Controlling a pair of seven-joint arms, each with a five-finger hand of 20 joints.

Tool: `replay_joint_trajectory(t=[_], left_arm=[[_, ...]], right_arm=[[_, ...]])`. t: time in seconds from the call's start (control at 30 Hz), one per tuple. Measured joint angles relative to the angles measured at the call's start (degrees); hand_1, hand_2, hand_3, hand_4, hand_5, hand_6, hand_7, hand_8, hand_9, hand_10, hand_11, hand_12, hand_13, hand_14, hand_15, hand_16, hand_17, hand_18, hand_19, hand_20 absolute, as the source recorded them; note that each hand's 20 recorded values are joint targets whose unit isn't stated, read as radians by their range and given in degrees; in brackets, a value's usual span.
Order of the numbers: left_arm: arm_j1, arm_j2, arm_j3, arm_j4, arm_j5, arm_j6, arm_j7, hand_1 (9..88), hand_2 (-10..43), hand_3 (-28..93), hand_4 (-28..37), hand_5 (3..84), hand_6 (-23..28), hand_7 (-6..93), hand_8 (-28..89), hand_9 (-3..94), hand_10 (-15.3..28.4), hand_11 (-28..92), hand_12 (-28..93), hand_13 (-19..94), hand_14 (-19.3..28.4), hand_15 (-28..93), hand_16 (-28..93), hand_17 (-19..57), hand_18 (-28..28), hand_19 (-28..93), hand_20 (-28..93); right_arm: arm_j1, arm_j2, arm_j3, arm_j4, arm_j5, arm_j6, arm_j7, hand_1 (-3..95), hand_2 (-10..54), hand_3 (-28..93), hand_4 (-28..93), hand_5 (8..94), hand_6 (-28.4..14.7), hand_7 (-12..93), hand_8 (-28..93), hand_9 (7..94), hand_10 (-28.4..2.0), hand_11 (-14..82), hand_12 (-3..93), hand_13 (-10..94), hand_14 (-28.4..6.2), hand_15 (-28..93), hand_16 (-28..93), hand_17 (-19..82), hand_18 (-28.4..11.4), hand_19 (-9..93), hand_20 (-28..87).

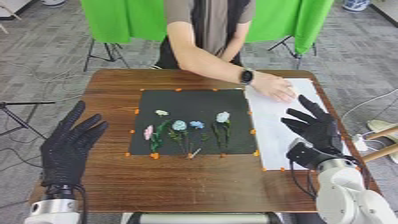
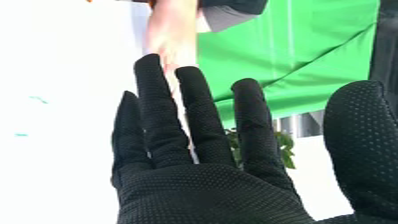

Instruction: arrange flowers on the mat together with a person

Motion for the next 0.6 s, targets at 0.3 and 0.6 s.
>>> replay_joint_trajectory(t=[0.3,0.6], left_arm=[[-0.08,-0.02,0.10,0.00,-0.01,0.00,0.01,19.2,6.6,77,-28.3,33.4,6.4,10.2,-9,35.7,20.3,23,11,27,27.2,48,-9,-6.4,26.8,60,-2],[-0.07,-0.01,0.16,0.00,-0.04,0.01,0.09,19.2,6.5,77,-28.3,33.4,6.5,10.2,-9,35.7,20.3,23,11,27,27.2,48,-9,-6.4,26.8,61,-2]], right_arm=[[0.03,-0.30,0.01,-0.05,0.00,0.03,-0.45,15.3,6.2,83,-28,37.1,0.8,12,-13,45.0,-17.8,11.9,12.2,37,-20.3,35,12,1,-19.3,42,17],[0.04,-0.27,0.07,-0.10,0.04,0.29,-0.84,15.4,6.1,83,-28,37.2,0.9,12,-13,45.0,-17.8,11.8,12.1,37,-20.2,35,12,1,-19.4,42,17]])
